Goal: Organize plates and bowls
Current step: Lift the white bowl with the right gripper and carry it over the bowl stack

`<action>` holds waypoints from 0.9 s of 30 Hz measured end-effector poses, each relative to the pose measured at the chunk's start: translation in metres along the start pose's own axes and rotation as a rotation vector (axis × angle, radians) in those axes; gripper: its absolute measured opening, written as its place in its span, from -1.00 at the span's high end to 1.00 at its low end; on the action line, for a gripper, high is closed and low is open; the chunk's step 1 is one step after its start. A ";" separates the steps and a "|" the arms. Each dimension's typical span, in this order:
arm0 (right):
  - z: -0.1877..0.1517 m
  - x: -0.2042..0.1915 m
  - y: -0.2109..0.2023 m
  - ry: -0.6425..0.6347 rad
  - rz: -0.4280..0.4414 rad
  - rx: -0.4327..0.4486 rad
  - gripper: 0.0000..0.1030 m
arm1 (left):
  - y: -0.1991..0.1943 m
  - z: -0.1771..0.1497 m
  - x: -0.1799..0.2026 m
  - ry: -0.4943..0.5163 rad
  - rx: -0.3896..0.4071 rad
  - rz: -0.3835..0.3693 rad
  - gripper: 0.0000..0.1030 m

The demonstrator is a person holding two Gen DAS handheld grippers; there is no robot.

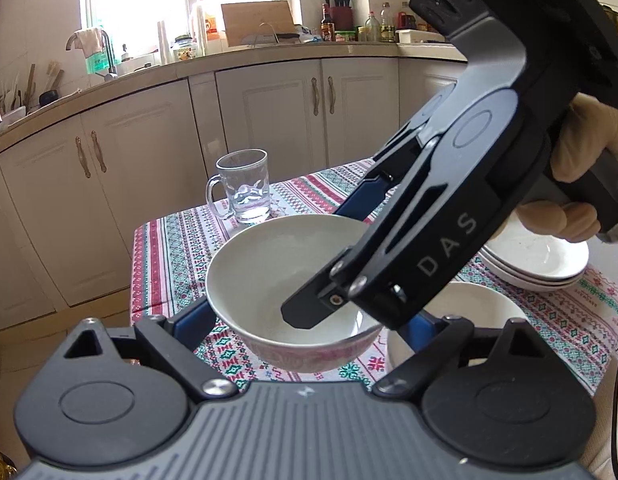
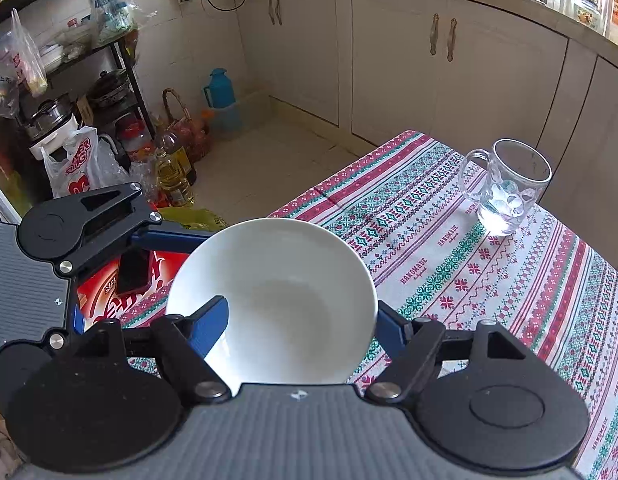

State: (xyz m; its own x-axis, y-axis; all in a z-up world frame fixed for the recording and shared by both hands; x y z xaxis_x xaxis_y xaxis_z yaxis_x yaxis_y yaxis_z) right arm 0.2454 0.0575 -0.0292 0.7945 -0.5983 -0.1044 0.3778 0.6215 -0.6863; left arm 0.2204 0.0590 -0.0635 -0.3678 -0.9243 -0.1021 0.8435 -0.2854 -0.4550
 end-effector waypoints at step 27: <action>-0.059 -0.006 -0.068 0.040 -0.053 0.025 -0.59 | -0.019 -0.002 0.070 0.002 -0.012 -0.082 -0.83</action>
State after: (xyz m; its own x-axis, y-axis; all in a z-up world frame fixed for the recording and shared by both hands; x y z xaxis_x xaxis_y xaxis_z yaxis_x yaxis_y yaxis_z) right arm 0.1871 -0.0113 -0.0246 0.7536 -0.6500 -0.0980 0.4308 0.6009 -0.6733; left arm 0.1775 0.0006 -0.0639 -0.4363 -0.8974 -0.0662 0.8057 -0.3568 -0.4728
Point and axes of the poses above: each gripper's, at about its wrist camera, not at the fingertips, and y roughly the way its jaws point, x to its right, z to its top, the point moved 10 cm from there along y, roughly the way its jaws point, and after that the axes turned 6 degrees about x, right-handed, at the moved point
